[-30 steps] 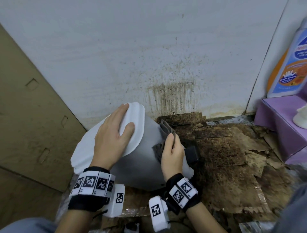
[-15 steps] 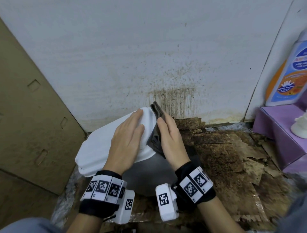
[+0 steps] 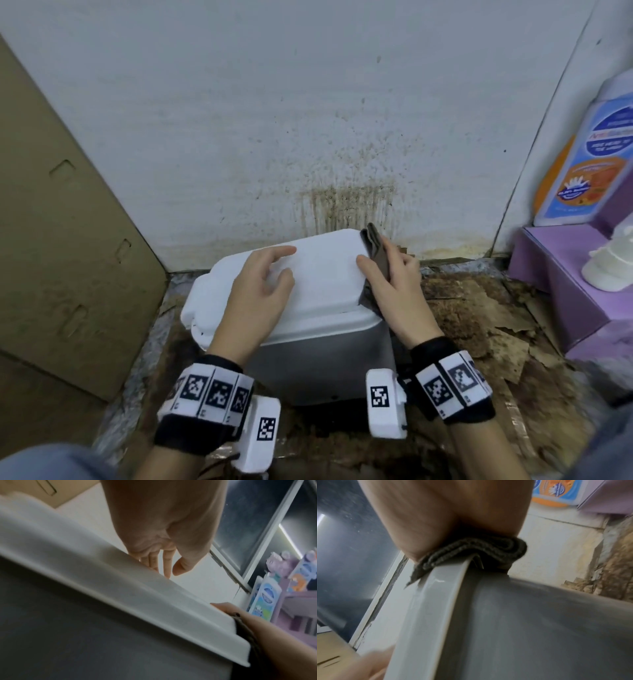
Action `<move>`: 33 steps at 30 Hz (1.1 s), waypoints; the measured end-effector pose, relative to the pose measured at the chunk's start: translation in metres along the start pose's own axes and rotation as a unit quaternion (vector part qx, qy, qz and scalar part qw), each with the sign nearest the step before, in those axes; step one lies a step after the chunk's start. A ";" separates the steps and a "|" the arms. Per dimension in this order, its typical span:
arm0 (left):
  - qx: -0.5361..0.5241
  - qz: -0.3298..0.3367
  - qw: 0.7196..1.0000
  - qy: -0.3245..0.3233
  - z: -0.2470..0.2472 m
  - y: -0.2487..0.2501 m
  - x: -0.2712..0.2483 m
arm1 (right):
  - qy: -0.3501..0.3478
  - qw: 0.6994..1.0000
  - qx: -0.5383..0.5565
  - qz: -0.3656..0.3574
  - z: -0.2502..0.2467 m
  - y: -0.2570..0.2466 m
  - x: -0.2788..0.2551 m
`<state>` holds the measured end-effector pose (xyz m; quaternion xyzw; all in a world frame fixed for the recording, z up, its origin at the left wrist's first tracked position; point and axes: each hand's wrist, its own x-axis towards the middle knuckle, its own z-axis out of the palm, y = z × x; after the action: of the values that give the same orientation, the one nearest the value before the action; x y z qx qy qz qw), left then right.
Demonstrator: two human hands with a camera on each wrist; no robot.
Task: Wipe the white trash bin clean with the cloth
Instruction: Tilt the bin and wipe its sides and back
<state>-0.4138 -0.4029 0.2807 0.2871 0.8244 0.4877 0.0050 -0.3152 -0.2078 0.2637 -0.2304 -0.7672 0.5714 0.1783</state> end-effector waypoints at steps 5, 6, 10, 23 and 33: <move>0.184 -0.032 0.982 0.040 -0.011 -0.026 -0.008 | -0.010 0.999 -0.030 0.027 -0.023 0.006 -0.001; 0.215 -0.065 0.973 0.045 -0.012 -0.028 -0.010 | -0.012 0.999 -0.037 0.028 -0.028 0.008 -0.001; 0.225 -0.192 0.955 0.004 -0.018 -0.031 -0.016 | -0.012 0.995 -0.092 0.032 -0.047 0.015 -0.004; 0.126 -0.224 0.964 -0.070 -0.021 -0.045 -0.012 | -0.015 0.995 -0.080 0.050 -0.063 0.026 -0.012; 0.178 -0.164 0.963 -0.114 -0.034 -0.044 0.024 | 0.119 0.988 -0.038 0.090 -0.025 0.033 -0.044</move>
<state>-0.4641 -0.4349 0.2697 0.1980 0.9278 0.2892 0.1281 -0.2601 -0.2042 0.2383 -0.3717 -0.7380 0.5238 0.2071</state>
